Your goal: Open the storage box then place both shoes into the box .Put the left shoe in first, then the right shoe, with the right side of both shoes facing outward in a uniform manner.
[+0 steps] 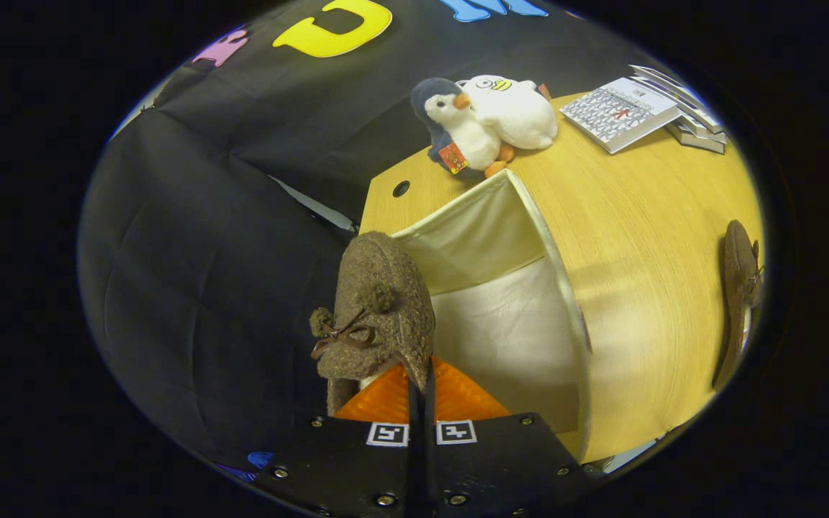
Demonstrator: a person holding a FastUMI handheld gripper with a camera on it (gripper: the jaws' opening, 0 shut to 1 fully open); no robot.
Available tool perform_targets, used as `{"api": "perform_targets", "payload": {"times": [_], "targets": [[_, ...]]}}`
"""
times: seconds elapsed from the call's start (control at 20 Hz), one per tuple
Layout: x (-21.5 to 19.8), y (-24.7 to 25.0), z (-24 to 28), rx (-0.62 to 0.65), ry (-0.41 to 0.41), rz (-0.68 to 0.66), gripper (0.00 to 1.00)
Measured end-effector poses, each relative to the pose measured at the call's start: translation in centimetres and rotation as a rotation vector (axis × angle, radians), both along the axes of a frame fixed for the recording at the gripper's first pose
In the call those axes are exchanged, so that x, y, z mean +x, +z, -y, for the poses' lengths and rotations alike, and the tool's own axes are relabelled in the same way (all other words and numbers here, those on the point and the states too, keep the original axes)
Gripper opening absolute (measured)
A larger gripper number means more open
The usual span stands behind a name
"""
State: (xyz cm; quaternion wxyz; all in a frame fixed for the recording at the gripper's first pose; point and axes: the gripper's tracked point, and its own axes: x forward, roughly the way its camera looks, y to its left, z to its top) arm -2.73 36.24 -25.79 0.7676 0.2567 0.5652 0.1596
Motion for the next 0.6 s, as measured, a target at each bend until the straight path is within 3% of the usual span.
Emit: {"api": "perform_targets", "payload": {"times": [0.45, 0.6], "targets": [[-1.2, -3.8, -1.0, -0.069, 0.033, -0.050, 0.00], [-1.1, -3.0, -2.0, -0.011, 0.053, -0.045, 0.14]]}}
